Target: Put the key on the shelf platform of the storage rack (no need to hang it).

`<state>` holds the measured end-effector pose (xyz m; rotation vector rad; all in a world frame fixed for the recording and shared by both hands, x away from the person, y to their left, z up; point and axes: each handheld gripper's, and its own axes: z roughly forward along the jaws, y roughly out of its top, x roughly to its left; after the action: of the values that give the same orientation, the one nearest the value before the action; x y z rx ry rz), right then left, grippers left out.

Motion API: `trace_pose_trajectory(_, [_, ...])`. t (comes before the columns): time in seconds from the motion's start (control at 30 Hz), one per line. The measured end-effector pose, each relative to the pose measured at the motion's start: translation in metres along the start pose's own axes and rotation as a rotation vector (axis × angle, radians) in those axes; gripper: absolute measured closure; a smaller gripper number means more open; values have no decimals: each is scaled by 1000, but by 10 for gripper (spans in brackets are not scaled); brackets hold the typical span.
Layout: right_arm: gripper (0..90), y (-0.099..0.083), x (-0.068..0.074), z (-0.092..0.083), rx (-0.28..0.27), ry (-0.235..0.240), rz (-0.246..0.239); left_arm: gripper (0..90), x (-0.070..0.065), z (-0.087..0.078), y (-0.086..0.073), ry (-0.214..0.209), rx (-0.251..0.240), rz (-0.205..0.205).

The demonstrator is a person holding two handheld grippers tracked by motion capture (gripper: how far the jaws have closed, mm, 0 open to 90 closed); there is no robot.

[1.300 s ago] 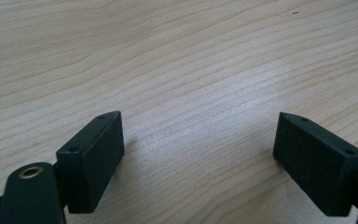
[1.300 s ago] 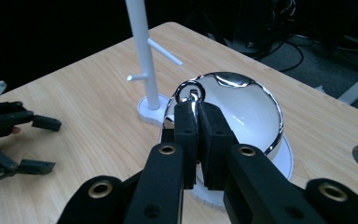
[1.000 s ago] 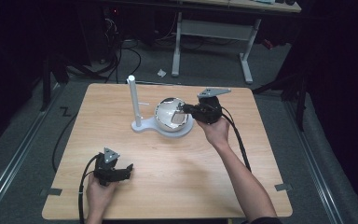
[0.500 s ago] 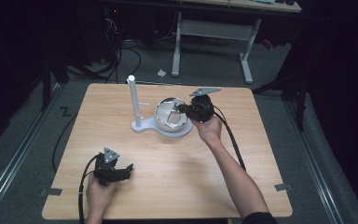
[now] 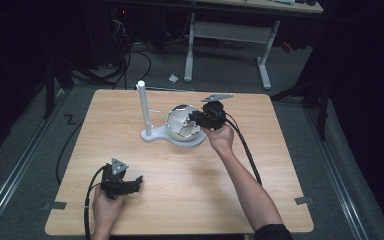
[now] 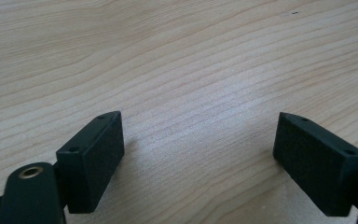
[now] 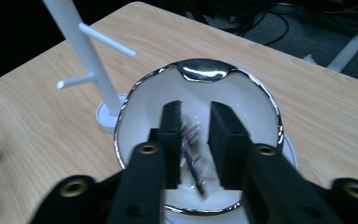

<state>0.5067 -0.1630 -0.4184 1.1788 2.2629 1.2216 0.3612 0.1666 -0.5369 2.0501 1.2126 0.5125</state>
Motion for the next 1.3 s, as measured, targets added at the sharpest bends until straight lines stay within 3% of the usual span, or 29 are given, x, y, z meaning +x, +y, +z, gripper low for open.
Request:
trace_pose_trajectory(0.33, [648, -8, -2, -4, 0, -23, -1, 168, 0, 0, 0, -1, 0, 0])
trace_pose_trajectory(0.93, [577, -22, -9, -42, -20, -47, -15, 168, 0, 0, 0, -1, -1, 0])
trace_pose_trajectory(1.3, [551, -35, -22, -59, -24, -61, 36, 168, 0, 0, 0, -1, -1, 0])
